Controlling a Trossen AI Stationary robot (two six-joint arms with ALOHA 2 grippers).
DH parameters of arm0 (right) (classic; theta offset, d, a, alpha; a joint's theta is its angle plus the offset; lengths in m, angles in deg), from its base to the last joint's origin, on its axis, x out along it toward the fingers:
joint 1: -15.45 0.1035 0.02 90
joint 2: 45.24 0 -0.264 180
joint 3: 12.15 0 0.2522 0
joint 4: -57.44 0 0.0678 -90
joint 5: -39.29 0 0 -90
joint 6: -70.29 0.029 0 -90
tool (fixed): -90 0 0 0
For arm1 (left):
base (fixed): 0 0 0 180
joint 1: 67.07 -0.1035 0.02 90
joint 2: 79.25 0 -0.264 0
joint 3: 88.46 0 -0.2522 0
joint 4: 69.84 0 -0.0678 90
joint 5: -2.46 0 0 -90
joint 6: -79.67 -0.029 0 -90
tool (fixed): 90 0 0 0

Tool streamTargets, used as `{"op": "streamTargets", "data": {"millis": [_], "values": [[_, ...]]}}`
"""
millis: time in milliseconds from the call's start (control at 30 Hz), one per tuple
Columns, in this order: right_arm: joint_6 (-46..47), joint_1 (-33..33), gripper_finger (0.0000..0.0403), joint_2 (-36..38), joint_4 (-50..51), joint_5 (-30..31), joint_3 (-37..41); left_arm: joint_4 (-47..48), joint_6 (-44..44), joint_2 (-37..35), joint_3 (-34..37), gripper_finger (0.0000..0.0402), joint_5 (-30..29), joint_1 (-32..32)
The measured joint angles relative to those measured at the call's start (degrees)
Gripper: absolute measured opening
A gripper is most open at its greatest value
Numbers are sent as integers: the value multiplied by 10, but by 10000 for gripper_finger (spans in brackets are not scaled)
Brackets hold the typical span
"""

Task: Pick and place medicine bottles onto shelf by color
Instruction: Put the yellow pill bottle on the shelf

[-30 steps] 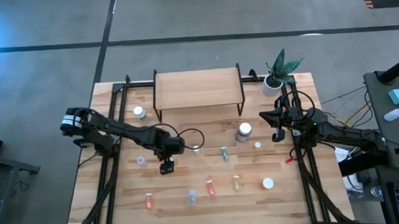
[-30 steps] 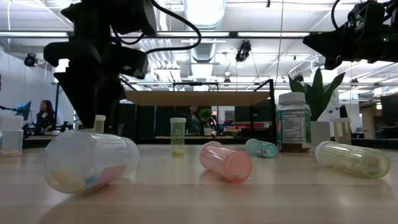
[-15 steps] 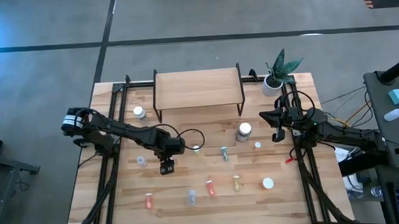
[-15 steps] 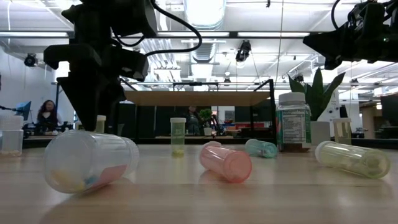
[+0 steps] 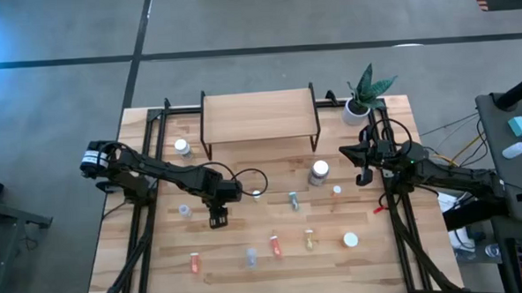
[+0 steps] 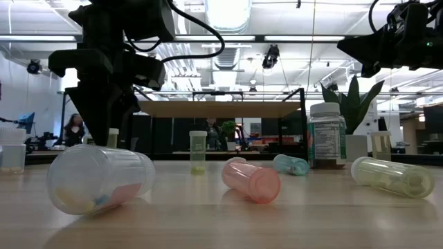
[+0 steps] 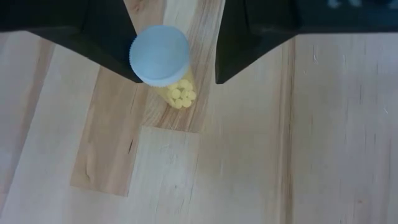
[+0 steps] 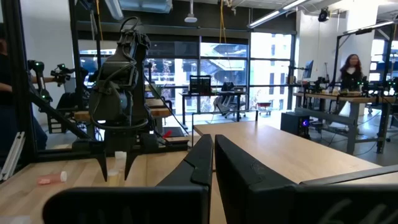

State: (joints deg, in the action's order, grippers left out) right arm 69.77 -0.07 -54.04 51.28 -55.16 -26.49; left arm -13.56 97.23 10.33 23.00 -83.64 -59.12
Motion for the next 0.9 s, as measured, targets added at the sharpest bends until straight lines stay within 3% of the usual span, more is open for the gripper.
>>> {"op": "streamTargets", "data": {"millis": [400, 900], "values": [[0, 0, 9, 0, 0, 0, 0, 0, 0, 0, -6, 143, 0, 0], [0, 0, 9, 0, 0, 0, 0, 1, 0, -1, -8, 141, 3, 0]]}}
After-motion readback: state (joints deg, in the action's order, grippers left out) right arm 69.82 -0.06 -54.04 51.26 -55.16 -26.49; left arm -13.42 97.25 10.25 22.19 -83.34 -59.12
